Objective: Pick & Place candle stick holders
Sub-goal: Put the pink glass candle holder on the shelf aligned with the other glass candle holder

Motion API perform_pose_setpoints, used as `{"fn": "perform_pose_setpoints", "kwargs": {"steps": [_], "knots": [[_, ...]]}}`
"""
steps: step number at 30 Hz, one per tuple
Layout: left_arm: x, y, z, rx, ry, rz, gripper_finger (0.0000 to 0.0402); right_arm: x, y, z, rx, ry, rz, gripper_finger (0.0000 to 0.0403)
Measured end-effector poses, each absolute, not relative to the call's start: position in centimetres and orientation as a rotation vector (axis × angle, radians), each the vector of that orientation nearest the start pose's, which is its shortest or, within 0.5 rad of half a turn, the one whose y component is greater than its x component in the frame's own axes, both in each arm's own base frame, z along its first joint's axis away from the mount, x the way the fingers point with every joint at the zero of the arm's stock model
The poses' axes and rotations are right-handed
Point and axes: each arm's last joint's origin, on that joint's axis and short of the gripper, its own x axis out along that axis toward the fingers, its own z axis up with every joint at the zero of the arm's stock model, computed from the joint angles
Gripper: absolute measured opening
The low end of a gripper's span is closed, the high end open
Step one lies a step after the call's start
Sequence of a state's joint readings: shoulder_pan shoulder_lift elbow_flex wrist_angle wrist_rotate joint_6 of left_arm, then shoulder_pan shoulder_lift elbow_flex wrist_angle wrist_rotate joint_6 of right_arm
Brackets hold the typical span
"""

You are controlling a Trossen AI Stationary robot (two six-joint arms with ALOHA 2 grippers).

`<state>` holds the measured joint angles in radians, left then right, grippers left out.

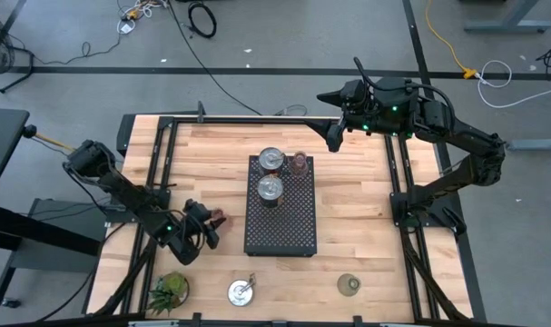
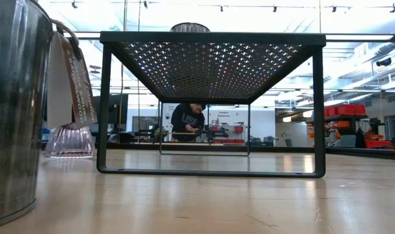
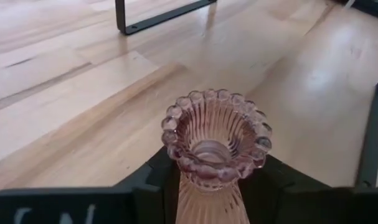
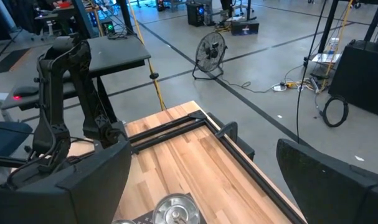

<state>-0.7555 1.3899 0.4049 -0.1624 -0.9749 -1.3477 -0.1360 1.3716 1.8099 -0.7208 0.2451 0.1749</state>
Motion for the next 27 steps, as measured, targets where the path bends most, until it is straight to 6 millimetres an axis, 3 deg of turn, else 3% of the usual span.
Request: {"fn": "perform_pose_setpoints", "kwargs": {"steps": [7,14,21,27], "knots": [[16.0,-11.8,11.8,-0.432,0.433,0.575,0.0131,25.3,-4.2,49.4,0.157,0.250,-0.400,0.0400],[16.7,-12.7,13.3,-0.411,0.502,0.476,0.0130,25.3,-4.1,49.4,0.207,0.242,-0.398,0.0400],[16.7,-12.6,16.0,-0.392,0.498,0.442,0.0130,25.5,-3.5,49.3,0.226,0.270,-0.171,0.0400],[16.4,-12.3,20.5,-0.376,0.489,0.446,0.0130,26.3,-2.3,48.9,0.224,0.301,-0.074,0.0400]]}}
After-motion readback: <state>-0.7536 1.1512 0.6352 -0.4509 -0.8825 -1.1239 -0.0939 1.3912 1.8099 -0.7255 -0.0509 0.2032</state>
